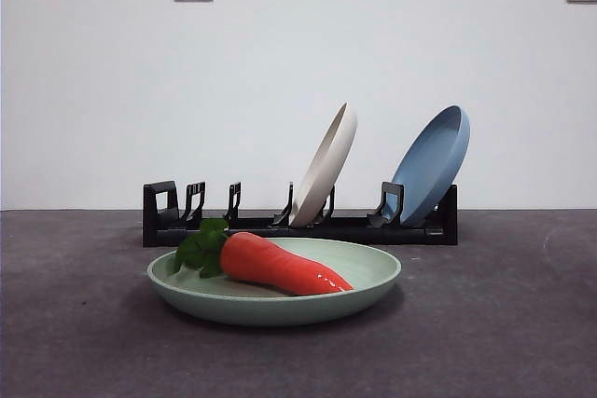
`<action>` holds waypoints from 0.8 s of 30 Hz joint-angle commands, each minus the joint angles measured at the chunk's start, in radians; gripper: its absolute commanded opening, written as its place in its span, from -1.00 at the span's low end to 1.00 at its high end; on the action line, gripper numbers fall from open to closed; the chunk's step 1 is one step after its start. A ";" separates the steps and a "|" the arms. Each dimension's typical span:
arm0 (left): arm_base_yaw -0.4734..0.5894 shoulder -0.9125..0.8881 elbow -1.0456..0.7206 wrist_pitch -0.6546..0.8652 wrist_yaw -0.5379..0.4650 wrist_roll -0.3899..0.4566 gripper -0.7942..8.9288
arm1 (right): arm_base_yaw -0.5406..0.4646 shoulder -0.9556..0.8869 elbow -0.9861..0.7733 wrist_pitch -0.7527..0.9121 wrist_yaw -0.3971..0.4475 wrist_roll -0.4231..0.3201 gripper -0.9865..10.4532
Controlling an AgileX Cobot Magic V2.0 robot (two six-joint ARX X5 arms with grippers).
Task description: Take the green plate from the plate rack,put the plate on the table,take the carrot from the table,put the carrot in the plate
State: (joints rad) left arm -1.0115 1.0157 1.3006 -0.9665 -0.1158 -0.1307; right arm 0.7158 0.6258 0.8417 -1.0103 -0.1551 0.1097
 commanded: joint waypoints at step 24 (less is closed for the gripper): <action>0.945 -0.548 -0.574 0.855 0.095 0.291 -0.84 | 0.001 -0.003 0.001 0.004 0.005 0.009 -0.83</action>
State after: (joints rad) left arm -0.0818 0.4812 0.7868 -0.1242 -0.0296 0.1493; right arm 0.7158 0.6258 0.8417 -1.0103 -0.1535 0.1097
